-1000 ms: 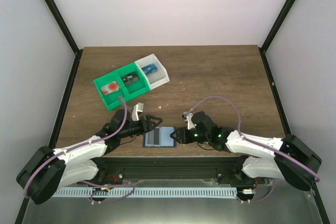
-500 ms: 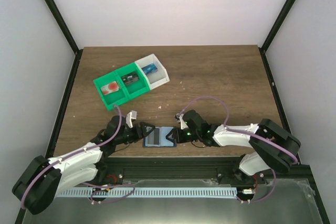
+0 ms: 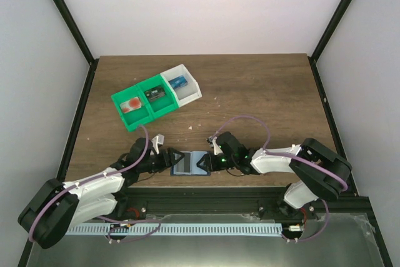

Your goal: Take the credit cards out of the card holder

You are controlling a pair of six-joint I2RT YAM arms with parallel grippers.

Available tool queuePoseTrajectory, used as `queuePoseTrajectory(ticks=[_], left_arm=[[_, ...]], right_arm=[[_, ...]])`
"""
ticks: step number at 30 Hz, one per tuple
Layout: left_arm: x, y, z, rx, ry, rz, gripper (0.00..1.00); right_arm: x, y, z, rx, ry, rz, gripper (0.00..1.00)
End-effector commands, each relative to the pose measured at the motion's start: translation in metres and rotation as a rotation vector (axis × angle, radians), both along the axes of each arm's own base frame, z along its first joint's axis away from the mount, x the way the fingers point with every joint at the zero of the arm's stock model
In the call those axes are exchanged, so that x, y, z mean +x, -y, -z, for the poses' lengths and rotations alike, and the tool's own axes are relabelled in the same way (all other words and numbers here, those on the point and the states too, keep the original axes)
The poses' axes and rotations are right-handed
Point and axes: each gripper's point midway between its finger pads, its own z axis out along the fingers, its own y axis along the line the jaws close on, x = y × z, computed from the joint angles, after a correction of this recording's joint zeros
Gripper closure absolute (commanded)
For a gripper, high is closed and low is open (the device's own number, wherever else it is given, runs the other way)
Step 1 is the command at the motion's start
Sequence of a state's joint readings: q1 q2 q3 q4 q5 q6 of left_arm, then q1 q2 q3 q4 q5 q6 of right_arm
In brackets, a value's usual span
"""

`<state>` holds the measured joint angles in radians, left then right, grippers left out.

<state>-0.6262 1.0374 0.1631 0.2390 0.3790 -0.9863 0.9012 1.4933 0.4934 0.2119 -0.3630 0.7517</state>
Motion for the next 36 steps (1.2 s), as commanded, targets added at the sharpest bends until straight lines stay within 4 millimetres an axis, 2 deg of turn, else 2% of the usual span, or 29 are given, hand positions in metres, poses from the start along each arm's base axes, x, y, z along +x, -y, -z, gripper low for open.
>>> queuePoseTrajectory(ticks=[1, 18, 36], left_arm=[[0.005, 0.003, -0.008, -0.011, 0.023, 0.007, 0.26], [0.002, 0.011, -0.009, -0.065, 0.008, 0.035, 0.26], [0.001, 0.019, -0.034, -0.174, 0.032, 0.037, 0.27]], right_arm=[[-0.004, 0.008, 0.013, -0.057, -0.005, 0.001, 0.6], [-0.003, 0.008, 0.012, -0.052, -0.001, 0.003, 0.59], [-0.003, 0.008, 0.012, -0.05, -0.003, 0.003, 0.6]])
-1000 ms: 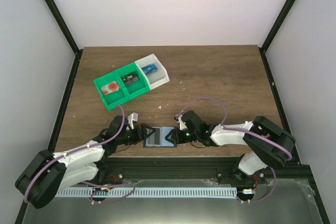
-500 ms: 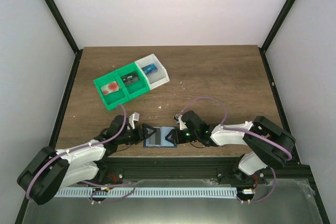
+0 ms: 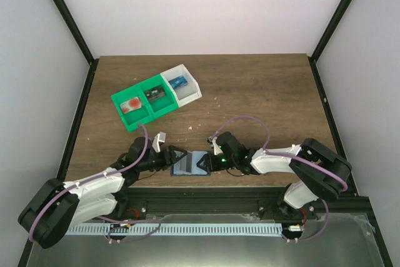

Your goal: Take the credit cards out of the card holder

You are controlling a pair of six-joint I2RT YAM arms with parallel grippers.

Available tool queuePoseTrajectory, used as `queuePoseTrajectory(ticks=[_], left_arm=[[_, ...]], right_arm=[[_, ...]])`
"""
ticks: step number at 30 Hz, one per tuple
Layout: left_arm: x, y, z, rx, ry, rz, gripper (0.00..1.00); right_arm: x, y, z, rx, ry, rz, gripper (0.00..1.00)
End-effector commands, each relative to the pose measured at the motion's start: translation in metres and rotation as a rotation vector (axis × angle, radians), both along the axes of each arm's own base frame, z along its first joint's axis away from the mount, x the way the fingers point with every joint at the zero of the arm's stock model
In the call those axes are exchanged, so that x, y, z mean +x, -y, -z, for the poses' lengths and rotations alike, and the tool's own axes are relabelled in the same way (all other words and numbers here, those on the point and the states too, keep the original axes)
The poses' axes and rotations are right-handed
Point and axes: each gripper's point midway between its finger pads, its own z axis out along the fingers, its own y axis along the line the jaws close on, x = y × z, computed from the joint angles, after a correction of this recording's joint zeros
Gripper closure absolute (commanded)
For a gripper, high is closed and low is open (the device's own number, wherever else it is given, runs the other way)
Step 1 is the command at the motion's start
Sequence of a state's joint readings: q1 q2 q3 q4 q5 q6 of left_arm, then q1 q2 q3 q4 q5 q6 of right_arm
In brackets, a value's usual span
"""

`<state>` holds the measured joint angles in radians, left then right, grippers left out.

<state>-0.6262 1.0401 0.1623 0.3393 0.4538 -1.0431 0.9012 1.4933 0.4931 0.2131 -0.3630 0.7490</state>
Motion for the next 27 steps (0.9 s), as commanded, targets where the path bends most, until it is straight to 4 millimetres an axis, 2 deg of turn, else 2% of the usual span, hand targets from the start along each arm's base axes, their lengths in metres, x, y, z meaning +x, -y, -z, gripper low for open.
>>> queuePoseTrajectory(ticks=[1, 12, 23, 27], left_arm=[[0.001, 0.005, -0.014, -0.073, 0.021, 0.004, 0.27], [-0.001, 0.017, -0.026, -0.131, 0.026, 0.026, 0.27], [-0.005, 0.04, -0.029, -0.142, 0.017, 0.074, 0.27], [-0.004, 0.048, -0.038, -0.179, 0.037, 0.086, 0.27]], right_arm=[[-0.003, 0.008, 0.012, -0.049, -0.003, 0.005, 0.59], [-0.003, 0.008, 0.011, -0.047, -0.001, 0.006, 0.6], [-0.003, 0.01, 0.006, -0.037, 0.013, 0.017, 0.6], [-0.002, 0.012, 0.003, -0.031, 0.024, 0.026, 0.61]])
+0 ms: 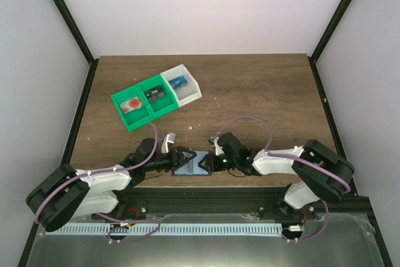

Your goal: Take the credit cards out of the card holder

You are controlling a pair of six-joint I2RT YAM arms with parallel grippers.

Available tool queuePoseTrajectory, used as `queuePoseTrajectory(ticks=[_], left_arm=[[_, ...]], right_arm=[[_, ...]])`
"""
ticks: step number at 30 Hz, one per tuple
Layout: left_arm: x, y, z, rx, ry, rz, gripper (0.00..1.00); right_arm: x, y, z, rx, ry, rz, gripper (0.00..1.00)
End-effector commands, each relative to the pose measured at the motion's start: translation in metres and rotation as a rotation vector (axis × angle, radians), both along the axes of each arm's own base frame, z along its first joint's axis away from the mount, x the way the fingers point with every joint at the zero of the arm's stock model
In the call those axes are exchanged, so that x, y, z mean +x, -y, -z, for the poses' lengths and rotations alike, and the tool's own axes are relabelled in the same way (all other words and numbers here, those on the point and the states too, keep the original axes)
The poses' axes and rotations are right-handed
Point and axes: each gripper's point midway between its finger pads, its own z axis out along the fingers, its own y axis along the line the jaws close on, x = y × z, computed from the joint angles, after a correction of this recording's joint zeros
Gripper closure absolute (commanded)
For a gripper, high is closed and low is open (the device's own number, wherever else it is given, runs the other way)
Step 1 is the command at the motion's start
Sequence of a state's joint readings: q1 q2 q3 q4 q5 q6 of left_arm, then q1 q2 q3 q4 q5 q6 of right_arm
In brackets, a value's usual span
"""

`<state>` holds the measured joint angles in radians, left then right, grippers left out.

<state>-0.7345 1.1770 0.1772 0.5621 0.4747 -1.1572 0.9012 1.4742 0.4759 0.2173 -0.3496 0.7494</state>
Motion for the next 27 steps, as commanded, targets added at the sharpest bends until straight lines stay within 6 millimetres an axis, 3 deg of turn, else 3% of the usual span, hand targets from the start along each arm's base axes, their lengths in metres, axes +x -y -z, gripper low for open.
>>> queuePoseTrajectory(ticks=[1, 18, 27], left_arm=[[0.007, 0.014, -0.025, -0.078, 0.057, 0.004, 0.27], [0.008, 0.023, -0.031, -0.128, 0.059, 0.019, 0.27], [0.005, 0.022, -0.025, -0.125, 0.048, 0.025, 0.27]], right_arm=[[-0.002, 0.009, 0.002, -0.029, 0.017, 0.019, 0.61], [0.003, 0.016, -0.016, 0.001, 0.065, 0.068, 0.62], [0.005, 0.02, -0.029, 0.027, 0.103, 0.087, 0.62]])
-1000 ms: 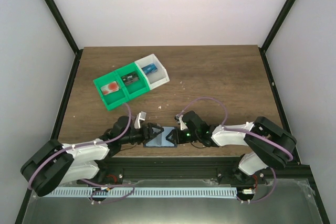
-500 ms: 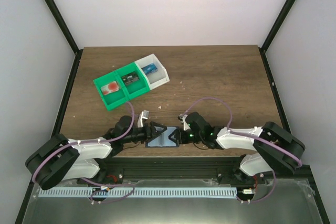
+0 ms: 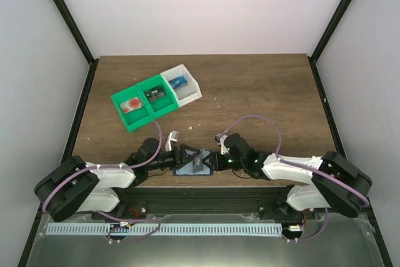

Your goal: Take the credit cards out of the card holder

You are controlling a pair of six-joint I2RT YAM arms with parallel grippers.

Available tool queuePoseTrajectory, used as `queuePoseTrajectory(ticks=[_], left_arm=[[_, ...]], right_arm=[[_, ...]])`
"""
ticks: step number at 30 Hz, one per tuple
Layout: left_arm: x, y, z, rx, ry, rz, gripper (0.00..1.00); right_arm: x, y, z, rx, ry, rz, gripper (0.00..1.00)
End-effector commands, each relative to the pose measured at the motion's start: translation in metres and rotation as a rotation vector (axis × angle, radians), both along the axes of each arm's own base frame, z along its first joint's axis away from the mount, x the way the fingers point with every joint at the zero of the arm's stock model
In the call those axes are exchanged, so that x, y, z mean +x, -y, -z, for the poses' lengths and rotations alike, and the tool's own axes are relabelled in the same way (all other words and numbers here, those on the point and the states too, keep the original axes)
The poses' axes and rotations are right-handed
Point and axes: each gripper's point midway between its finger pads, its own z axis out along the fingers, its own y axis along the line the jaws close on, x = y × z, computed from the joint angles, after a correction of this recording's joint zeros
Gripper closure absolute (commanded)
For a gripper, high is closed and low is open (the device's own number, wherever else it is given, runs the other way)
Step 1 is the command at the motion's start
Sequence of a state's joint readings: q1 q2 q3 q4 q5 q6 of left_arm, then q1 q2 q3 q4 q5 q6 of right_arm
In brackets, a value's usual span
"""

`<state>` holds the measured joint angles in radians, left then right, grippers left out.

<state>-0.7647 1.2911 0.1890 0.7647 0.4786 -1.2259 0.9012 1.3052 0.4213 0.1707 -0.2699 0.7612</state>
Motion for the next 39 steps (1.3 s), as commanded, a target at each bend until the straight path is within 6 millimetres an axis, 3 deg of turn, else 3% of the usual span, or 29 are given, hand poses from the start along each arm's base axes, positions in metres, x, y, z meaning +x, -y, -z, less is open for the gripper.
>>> queuePoseTrajectory(ticks=[1, 9, 18, 28, 39], left_arm=[[0.0, 0.004, -0.011, -0.033, 0.04, 0.012, 0.27], [0.002, -0.01, 0.001, 0.023, 0.039, -0.053, 0.26], [0.004, -0.019, 0.009, 0.046, 0.032, -0.088, 0.25], [0.004, -0.021, 0.025, 0.073, -0.004, -0.089, 0.3], [0.003, -0.015, 0.04, 0.106, -0.02, -0.05, 0.41]], right_arm=[[0.002, 0.004, -0.007, 0.004, 0.028, 0.024, 0.62], [0.004, 0.004, -0.013, 0.014, 0.039, 0.033, 0.62], [0.002, -0.01, -0.011, 0.029, 0.012, -0.015, 0.62], [0.002, -0.017, 0.005, 0.005, -0.023, -0.045, 0.65], [-0.001, -0.002, 0.04, -0.099, -0.076, -0.006, 0.69]])
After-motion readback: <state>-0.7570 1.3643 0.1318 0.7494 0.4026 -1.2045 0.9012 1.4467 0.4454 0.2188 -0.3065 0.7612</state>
